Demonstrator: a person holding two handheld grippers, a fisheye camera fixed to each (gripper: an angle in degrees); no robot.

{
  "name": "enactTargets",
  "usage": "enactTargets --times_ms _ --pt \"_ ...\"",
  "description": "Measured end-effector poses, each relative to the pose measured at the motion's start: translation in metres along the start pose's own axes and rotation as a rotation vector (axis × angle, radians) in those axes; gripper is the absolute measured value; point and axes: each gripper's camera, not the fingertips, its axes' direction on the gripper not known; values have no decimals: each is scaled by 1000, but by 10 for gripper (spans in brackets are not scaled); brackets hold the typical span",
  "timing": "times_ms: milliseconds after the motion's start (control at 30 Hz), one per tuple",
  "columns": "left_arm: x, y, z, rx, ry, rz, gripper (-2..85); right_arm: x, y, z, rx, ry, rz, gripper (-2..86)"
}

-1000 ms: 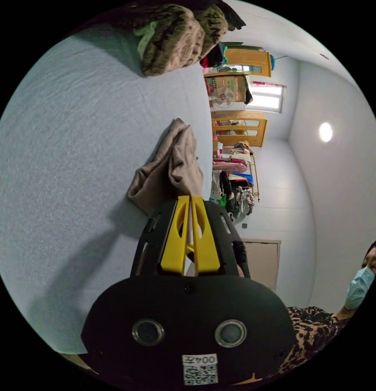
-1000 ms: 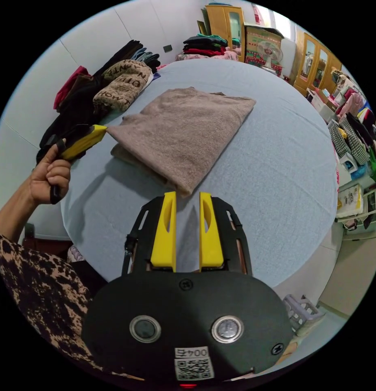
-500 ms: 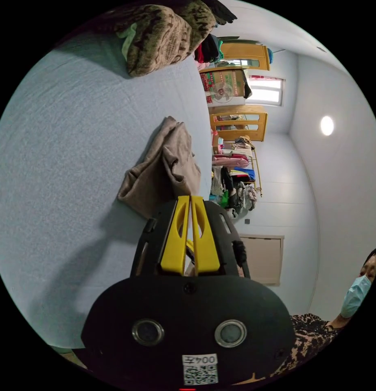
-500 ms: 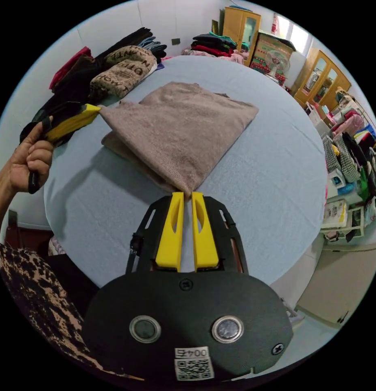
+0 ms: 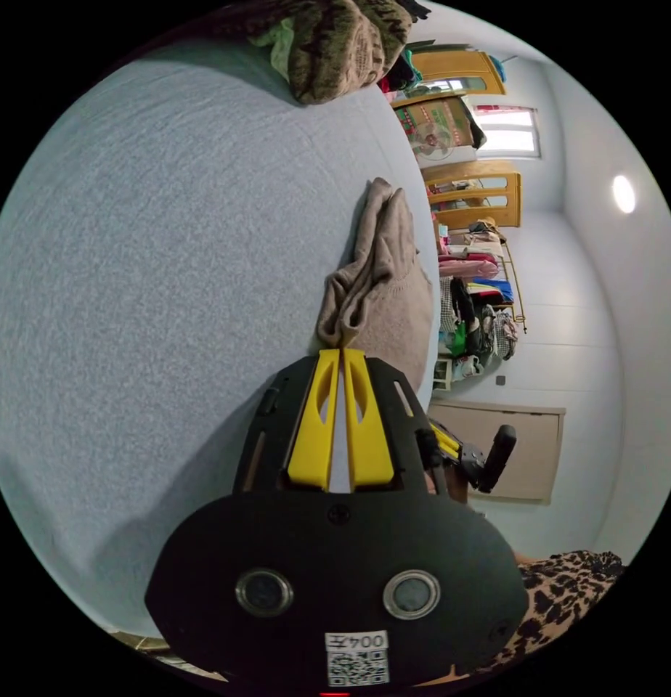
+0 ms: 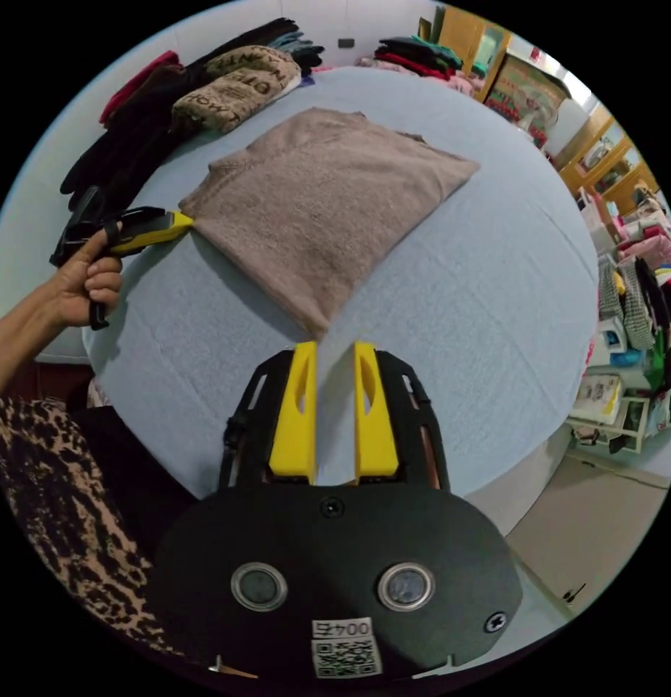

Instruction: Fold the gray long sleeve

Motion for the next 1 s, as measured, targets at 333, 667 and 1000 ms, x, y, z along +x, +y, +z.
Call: enactTargets --times_ms 333,667,1000 --pt "21 36 14 66 4 84 41 48 -98 -81 4 -126 -46 282" --pt "166 62 111 114 -390 429 85 69 -253 -66 -271 -143 -400 283" --pt "205 35 256 -57 -742 268 72 95 -309 -48 -432 -75 -499 222"
